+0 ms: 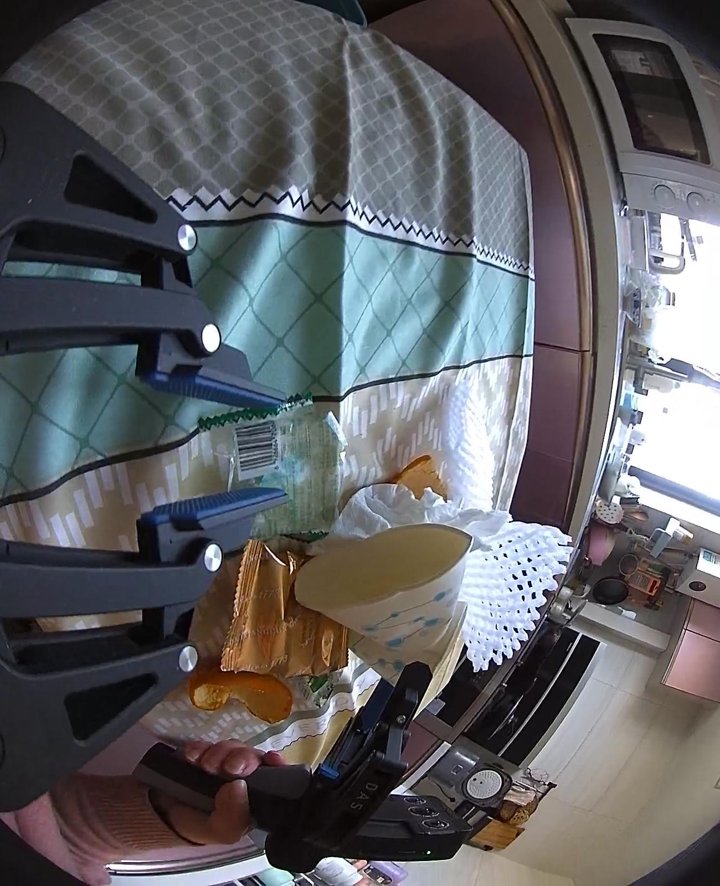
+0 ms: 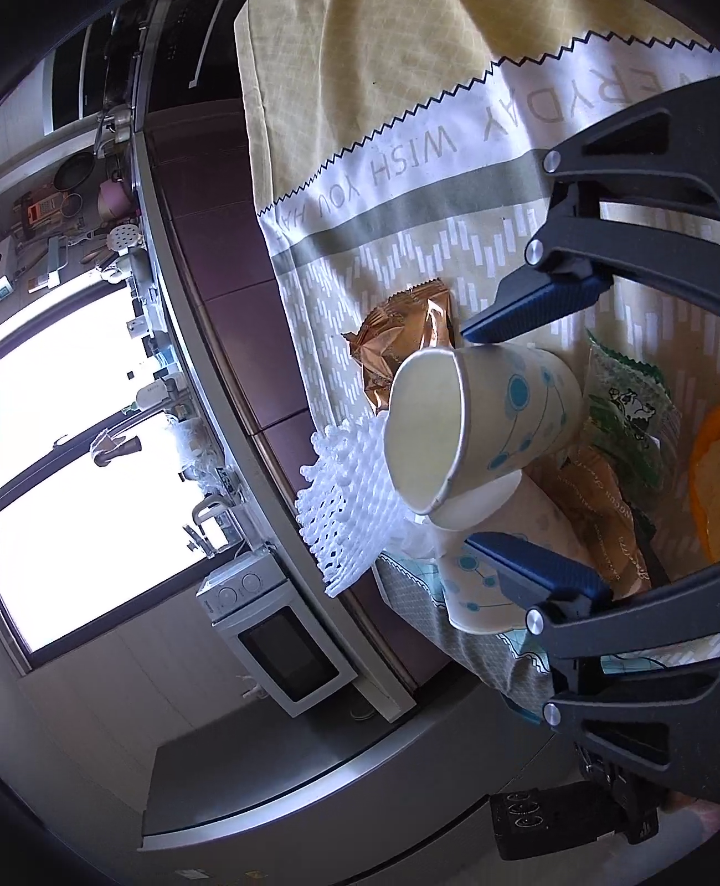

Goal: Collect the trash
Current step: 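Close the left tool on the clear plastic wrapper while the right tool grasps a white paper cup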

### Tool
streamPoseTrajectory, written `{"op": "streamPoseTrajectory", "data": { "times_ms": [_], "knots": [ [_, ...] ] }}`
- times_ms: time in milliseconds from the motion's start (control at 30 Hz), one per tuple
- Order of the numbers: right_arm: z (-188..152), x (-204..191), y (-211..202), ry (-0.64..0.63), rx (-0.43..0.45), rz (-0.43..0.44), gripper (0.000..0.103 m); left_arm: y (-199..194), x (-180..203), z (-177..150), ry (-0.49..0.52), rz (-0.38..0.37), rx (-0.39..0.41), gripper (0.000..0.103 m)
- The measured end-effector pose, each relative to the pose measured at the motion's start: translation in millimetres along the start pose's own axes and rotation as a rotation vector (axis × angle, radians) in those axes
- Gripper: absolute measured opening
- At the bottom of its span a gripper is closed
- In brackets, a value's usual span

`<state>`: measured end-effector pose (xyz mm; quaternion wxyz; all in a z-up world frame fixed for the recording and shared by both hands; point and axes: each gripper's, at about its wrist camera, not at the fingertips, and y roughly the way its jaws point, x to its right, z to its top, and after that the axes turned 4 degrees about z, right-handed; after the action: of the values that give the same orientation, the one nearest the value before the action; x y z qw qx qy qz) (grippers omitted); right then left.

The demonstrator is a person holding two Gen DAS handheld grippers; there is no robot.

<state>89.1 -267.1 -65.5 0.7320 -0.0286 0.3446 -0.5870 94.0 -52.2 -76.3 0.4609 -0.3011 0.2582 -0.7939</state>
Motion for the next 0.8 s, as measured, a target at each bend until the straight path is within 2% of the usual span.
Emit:
{"op": "streamPoseTrajectory", "data": {
  "times_ms": [133,267,300,333,367,500,533,567,600,633,667,800],
  "knots": [
    [0.9,4.3,-1.3,0.007,0.006,0.012,0.042,6.1,-0.5,1.5,-0.014,-0.011,-0.013,0.013],
    [0.8,3.4,-8.3,-0.012,0.028,0.007,0.039,2.3,-2.5,3.7,-0.029,-0.030,-0.011,0.001],
    [1.4,3.2,-10.9,-0.015,0.034,0.014,0.029,0.2,-3.1,4.1,-0.031,-0.030,-0.005,0.001],
    [2.8,3.9,-12.8,-0.016,0.036,0.014,0.010,-2.1,-3.5,4.6,-0.029,-0.030,0.002,0.001],
    [3.9,3.1,-15.5,-0.020,0.040,0.011,0.003,-4.7,-4.5,4.6,-0.029,-0.033,0.007,0.001],
    [5.3,2.1,-18.3,-0.034,0.024,0.008,0.005,-12.7,-5.0,6.7,-0.032,-0.044,0.021,0.001],
    [5.0,3.0,-18.6,-0.027,0.022,0.005,0.010,-14.5,-7.0,5.9,-0.037,-0.046,0.021,0.001],
    [4.6,4.2,-19.5,-0.020,0.026,0.000,0.031,-14.7,-9.4,5.4,-0.047,-0.042,0.018,0.010],
    [4.4,5.5,-20.5,-0.017,0.036,-0.023,0.044,-13.3,-11.2,6.1,-0.055,-0.033,0.003,0.040],
    [4.1,6.7,-21.4,-0.018,0.047,-0.043,0.059,-13.5,-13.4,4.5,-0.064,-0.016,0.002,0.052],
    [4.3,8.0,-21.7,-0.017,0.050,-0.053,0.061,-12.7,-15.0,4.3,-0.066,-0.017,0.004,0.057],
    [7.1,19.8,-17.6,0.009,0.037,-0.066,0.061,-6.6,-15.2,4.7,-0.056,-0.051,-0.016,0.056]
  ]
}}
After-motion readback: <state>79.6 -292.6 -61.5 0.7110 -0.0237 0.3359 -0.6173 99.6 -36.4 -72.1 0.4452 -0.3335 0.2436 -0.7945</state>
